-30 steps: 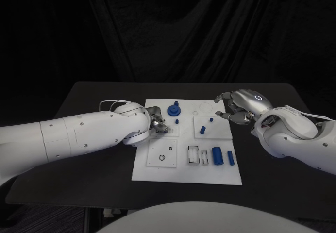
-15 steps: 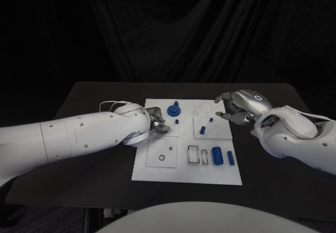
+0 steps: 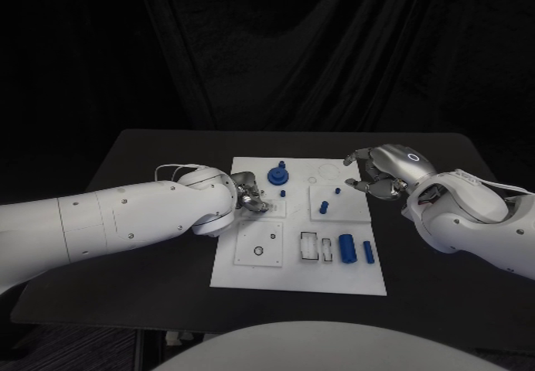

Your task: Assemble the parts on the task board

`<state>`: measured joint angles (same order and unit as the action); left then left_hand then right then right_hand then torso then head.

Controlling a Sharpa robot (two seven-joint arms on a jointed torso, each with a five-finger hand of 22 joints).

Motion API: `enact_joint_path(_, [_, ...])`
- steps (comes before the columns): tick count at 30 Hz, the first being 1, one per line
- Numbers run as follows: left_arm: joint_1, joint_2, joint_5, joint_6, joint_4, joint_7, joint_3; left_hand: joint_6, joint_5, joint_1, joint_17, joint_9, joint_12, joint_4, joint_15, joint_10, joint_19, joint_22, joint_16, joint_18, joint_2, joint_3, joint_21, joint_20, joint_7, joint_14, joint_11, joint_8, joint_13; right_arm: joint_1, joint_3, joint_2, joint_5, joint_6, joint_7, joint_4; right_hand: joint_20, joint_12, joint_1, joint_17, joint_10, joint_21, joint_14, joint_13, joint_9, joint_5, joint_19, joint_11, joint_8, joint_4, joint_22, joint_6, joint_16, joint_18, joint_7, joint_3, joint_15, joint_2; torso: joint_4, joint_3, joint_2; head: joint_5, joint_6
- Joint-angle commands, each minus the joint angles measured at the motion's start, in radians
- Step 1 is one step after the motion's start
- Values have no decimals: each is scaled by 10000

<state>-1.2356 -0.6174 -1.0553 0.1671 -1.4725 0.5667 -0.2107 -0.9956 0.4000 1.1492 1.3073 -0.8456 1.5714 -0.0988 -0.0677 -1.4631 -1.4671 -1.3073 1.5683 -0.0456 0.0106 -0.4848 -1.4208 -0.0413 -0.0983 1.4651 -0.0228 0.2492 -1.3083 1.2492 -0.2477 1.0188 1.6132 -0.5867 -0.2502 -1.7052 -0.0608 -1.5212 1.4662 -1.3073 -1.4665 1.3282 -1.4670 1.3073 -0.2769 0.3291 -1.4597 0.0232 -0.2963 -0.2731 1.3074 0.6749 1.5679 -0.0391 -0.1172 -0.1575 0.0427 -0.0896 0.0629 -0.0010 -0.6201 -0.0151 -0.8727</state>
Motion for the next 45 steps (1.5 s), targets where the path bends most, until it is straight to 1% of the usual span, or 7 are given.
enact_joint_path(1, [26,-72,84,558,-114,-290,-3,-552,55,113,2635,-31,-6,153,-88,-1077,-275,-2144,25,88,-5,-66,-7,55,573,1057,-69,39,-2625,-29,5,25,7,44,-196,-6,-25,30,96,-2635,-530,-58,-1038,2017,13,49,75,-60,-57,11,1846,27,29,-194,-17,-54,39,41,1,-6,-2,-12,1])
enact_joint_path(11, [26,-186,-580,1316,-205,-543,-3,-605,213,191,2635,-123,-6,239,-94,-1077,-260,-2134,25,79,39,-109,30,59,585,1057,-78,85,-2625,-57,5,72,6,62,-212,-10,-26,39,102,-2635,-522,-71,-1038,2008,23,54,80,-58,-63,6,1842,29,29,-196,-20,-66,38,53,12,-11,16,0,1])
enact_joint_path(18, [36,-76,-720,1245,-76,-570,-3,-643,-50,77,2635,-247,-6,106,-98,-1077,-265,-2136,25,80,35,-61,28,62,591,1057,-84,131,-2625,-61,5,63,6,89,-236,-3,-26,39,102,-2635,-522,-71,-1038,2008,23,54,80,-58,-63,6,1842,29,29,-196,-20,-66,38,53,11,-19,29,-26,1])
enact_joint_path(20, [44,-25,-734,1190,-11,-568,-3,-647,-107,52,2635,-267,-6,74,-100,-1077,-262,-2134,25,79,30,-46,34,63,595,1057,-87,135,-2625,-62,5,46,6,106,-248,9,-26,45,103,-2635,-516,-82,-1038,2001,27,55,85,-57,-65,3,1839,29,29,-199,-22,-70,37,58,-7,-16,19,-79,1])
enact_joint_path(25, [75,54,-750,1028,75,-554,-3,-648,-245,20,2635,-314,-6,28,-107,-1077,-261,-2132,25,77,25,-18,41,68,607,1057,-96,141,-2625,-62,5,13,-24,118,-257,24,-26,45,103,-2635,-516,-82,-1038,2001,27,55,85,-57,-65,3,1839,29,29,-199,-22,-70,37,58,-12,-6,8,-83,1])
enact_joint_path(36, [354,22,-757,771,63,-399,-3,-681,-589,-74,2635,-435,-6,-136,-126,-1077,-320,-2168,25,103,-13,79,-63,84,636,1057,-118,165,-2625,-62,5,26,-245,185,-265,17,-27,46,97,-2627,-516,-106,-1035,2001,36,54,95,-52,-78,-11,1832,43,22,-203,-29,-78,35,70,-4,9,-10,-22,1])
enact_joint_path(45, [435,2,-758,794,125,-425,-3,-692,-632,-90,2635,-460,-6,-169,-132,-1077,-312,-2162,25,98,-24,96,-44,88,642,1057,-123,174,-2625,-62,5,28,-327,238,-255,28,-30,42,86,-2610,-521,-131,-1029,2006,44,51,105,-43,-100,-28,1824,74,6,-208,-39,-84,31,79,0,-5,-9,-33,1])
